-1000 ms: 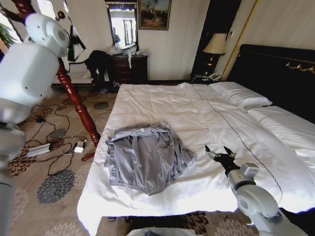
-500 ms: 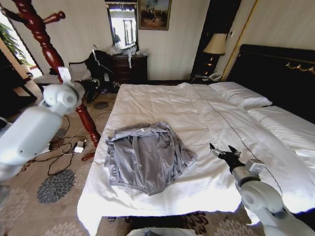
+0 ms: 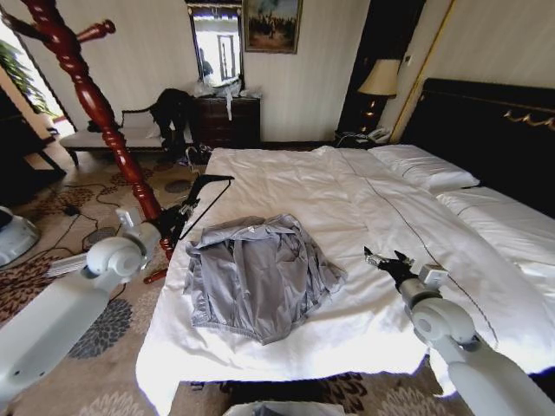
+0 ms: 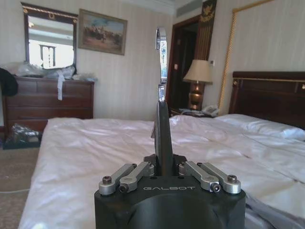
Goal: Pick up the clothes from the bed and hang them on the clothes hanger.
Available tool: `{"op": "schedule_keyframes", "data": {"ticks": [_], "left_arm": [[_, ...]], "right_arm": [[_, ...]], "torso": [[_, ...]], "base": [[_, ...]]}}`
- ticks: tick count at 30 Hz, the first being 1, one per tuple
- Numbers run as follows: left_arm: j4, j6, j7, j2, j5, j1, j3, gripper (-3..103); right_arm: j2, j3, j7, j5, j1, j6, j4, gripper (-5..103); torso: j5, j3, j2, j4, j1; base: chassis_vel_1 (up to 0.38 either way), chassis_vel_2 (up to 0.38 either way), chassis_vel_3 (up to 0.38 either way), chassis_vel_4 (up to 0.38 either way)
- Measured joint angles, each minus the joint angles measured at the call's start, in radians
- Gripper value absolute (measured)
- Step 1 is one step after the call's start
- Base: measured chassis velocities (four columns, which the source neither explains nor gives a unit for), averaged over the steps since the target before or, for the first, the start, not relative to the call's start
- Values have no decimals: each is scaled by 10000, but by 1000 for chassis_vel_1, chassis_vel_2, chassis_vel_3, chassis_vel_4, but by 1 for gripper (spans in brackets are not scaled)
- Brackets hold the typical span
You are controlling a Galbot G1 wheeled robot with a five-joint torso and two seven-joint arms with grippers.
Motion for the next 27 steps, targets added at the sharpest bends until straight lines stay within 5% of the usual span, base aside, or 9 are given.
{"op": "schedule_keyframes", "data": {"ticks": [4,5,8,13,21,25,27], "left_arm": [[8,-540,1571,34,192,1524,-683,16],[8,-540,1571,34,192,1524,-683,16],[207,-861,3111,95,182,2270,-778,16],[584,-888,4149,-26,-44,2794,-799,16],[1336,-781,4398,-174,-437,2800,-788,16],[1376,-761,4388,-193,-650,2707,-694,16],[1440,-759,4392,-236,-665,2707,-641,16]], "right_arm": [[-101,-820,-5,123,1086,7,-890,100],[-101,-820,-5,123,1086,7,-890,100],[-152,-1339,-65,552,2132,-66,-1519,100],[-145,-2179,-307,866,3588,-182,-2329,100],[188,-4484,-996,926,6317,-329,-4076,100],[582,-5606,-1280,688,7619,-331,-5222,100],[955,-6446,-1412,369,8369,-318,-6096,100]], "torso": [[4,1,-1,3,1],[4,1,-1,3,1],[4,1,-1,-3,1],[0,2,-1,-1,3],[-3,3,-2,10,3],[-2,2,-1,-12,4],[9,3,-2,6,4]], "base": [[0,0,0,0],[0,0,0,0],[0,0,0,0],[0,0,0,0],[0,0,0,0],[0,0,0,0],[0,0,0,0]]}}
